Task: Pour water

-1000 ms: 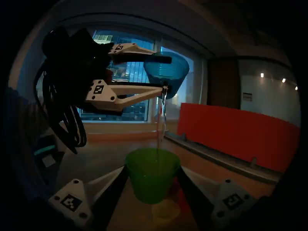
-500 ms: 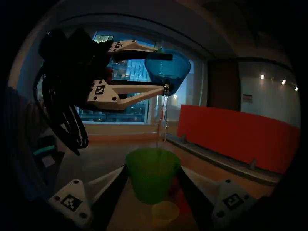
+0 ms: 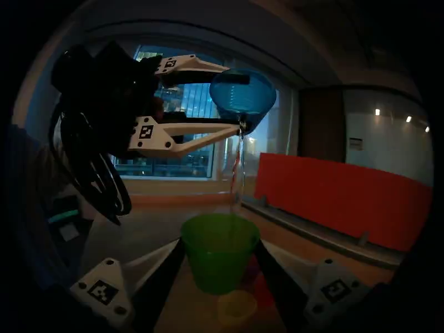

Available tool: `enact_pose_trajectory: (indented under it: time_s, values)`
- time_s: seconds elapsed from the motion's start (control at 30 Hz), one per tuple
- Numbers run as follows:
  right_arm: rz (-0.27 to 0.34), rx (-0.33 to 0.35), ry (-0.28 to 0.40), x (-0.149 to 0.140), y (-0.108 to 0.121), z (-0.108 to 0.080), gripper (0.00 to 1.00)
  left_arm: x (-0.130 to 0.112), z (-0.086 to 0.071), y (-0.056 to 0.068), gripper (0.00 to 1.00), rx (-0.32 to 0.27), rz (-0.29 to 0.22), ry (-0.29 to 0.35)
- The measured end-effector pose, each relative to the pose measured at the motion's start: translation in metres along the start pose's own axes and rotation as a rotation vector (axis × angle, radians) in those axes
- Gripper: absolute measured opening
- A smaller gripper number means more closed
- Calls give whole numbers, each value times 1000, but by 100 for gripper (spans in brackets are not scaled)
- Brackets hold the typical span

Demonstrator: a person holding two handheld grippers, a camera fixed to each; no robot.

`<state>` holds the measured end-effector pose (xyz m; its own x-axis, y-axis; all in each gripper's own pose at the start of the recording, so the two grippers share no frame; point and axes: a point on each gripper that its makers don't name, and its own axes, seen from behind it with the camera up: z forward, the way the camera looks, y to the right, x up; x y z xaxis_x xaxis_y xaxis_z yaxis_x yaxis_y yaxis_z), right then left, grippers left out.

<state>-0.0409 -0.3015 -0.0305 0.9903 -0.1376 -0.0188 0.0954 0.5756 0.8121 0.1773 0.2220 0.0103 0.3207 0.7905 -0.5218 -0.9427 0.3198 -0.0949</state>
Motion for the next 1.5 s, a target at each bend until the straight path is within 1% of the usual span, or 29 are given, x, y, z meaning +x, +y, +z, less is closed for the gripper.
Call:
enact_pose_trajectory:
  time_s: [0.17,0.5,0.87,1.3,1.5]
  values:
    - [3,-5,4,1,1,-1,90,4,0,-1,85,0,22,7]
    - [0,-11,11,5,4,-2,90,7,-4,-9,85,9,75,11]
    - [1,-18,17,7,6,-3,90,10,-7,-9,85,22,148,17]
    - [3,-22,24,8,8,-3,90,18,-9,-8,85,38,257,24]
    - [6,-24,27,9,9,-3,90,23,-10,-7,85,51,326,29]
